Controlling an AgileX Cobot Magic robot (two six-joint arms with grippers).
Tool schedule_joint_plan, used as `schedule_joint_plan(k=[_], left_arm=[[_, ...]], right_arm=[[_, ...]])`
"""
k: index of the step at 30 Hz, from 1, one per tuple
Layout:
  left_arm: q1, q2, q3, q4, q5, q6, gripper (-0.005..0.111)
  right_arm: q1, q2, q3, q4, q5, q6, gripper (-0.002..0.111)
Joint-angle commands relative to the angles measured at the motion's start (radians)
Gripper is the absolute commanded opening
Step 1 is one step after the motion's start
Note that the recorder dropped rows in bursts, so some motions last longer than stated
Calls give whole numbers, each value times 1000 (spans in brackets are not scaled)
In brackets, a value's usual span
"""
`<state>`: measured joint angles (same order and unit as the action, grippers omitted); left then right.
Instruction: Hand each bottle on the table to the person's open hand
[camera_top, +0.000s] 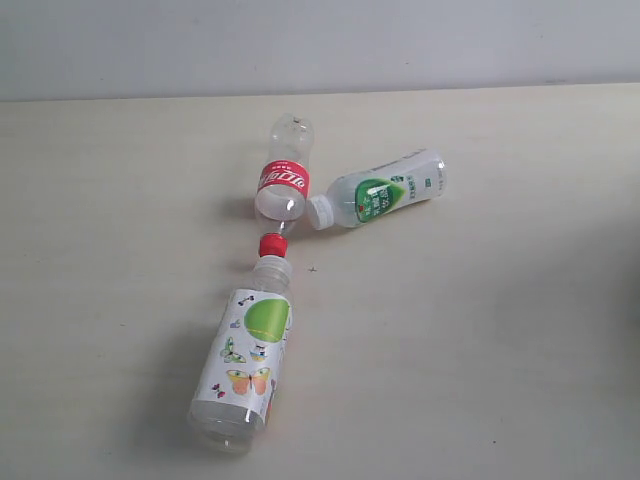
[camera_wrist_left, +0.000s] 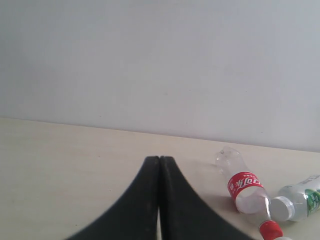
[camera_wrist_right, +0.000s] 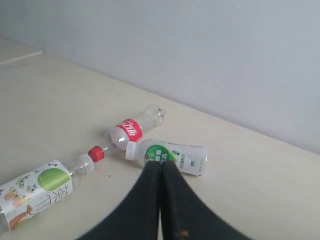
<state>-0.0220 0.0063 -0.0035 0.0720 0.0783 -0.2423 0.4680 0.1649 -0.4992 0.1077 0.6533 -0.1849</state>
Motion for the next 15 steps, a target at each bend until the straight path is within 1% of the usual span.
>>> schedule_joint_plan(k=[1,8,11,15], left_arm=[[2,-6,4,3,-1,1,0],[2,-6,4,3,1,1,0],[2,-6,4,3,1,1,0],[2,-6,4,3,1,1,0]], right_arm=[[3,-78,5,-21,1,-5,1],[3,-165,28,-24,16,-5,1],[3,-165,78,-34,-35,-5,1],[9,-165,88,-33,-51,-2,1]])
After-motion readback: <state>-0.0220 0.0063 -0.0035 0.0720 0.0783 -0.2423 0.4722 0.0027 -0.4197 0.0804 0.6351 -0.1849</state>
